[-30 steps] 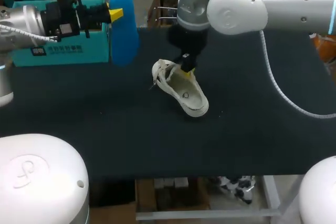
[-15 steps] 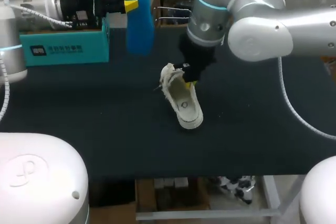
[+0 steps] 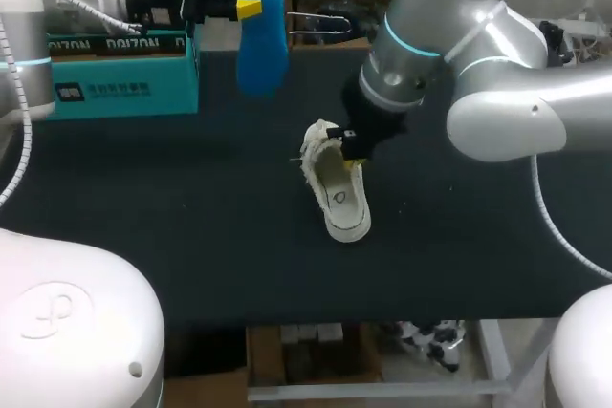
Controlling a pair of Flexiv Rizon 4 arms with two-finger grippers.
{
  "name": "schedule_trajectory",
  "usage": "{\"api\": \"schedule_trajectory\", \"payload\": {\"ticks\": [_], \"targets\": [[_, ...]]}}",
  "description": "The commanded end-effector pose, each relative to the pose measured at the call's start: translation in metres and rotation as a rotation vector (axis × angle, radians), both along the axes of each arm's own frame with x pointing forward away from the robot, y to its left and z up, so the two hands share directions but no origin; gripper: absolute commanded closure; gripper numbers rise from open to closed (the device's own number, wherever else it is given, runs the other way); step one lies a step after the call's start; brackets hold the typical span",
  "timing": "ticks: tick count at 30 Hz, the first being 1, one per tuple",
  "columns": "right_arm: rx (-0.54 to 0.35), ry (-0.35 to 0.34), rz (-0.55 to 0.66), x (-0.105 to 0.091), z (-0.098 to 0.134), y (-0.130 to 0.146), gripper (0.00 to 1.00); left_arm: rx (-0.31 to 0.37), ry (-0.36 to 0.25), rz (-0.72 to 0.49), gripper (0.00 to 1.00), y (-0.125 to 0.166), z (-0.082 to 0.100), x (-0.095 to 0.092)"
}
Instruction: Open the shoe tongue, take the insole out of the shoe, put the insole back into the shoe, and pack the shoe into the shoebox
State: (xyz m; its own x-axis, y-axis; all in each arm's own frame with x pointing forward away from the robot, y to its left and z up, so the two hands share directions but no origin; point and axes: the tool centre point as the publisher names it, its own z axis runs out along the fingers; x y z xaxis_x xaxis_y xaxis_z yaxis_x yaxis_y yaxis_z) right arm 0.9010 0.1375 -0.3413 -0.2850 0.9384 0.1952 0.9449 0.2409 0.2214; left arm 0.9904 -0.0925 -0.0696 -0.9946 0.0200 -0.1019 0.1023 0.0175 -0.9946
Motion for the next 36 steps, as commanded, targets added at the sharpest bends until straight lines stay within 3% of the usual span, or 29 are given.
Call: {"api": "schedule_trajectory", "payload": {"ticks": [1, 9, 14, 15, 16, 26, 27, 30, 36], "targets": [[0.034, -0.087, -0.022, -0.001, -0.002, -0.007, 0.0, 0.0, 0.0, -0.087, 1.0, 0.0, -0.006, 0.002], [0.012, -0.08, -0.051, -0.015, 0.019, -0.029, 0.0, -0.02, -0.045, -0.13, 1.0, -0.021, -0.01, -0.024], [0.013, -0.095, -0.047, -0.027, 0.032, -0.045, 0.0, -0.042, -0.036, -0.203, 1.0, -0.039, -0.008, -0.041], [0.013, -0.095, -0.047, -0.027, 0.032, -0.045, 0.0, -0.023, -0.03, -0.212, 1.0, -0.042, -0.007, -0.045], [0.013, -0.095, -0.047, -0.027, 0.032, -0.045, 0.0, 0.075, 0.0, -0.175, 1.0, -0.046, -0.005, -0.048], [0.013, -0.095, -0.047, -0.027, 0.032, -0.045, 0.0, 0.072, -0.01, -0.189, 1.0, -0.048, -0.011, -0.053], [0.065, -0.092, -0.025, -0.026, 0.034, -0.049, 0.0, 0.081, -0.035, -0.179, 1.0, -0.051, -0.016, -0.06], [0.083, -0.051, -0.074, -0.031, 0.046, -0.061, 0.0, 0.077, -0.081, -0.187, 1.0, -0.057, -0.025, -0.079], [0.156, 0.085, -0.308, -0.055, 0.065, -0.09, 0.0, 0.062, -0.165, -0.188, 1.0, -0.065, -0.03, -0.114]]}}
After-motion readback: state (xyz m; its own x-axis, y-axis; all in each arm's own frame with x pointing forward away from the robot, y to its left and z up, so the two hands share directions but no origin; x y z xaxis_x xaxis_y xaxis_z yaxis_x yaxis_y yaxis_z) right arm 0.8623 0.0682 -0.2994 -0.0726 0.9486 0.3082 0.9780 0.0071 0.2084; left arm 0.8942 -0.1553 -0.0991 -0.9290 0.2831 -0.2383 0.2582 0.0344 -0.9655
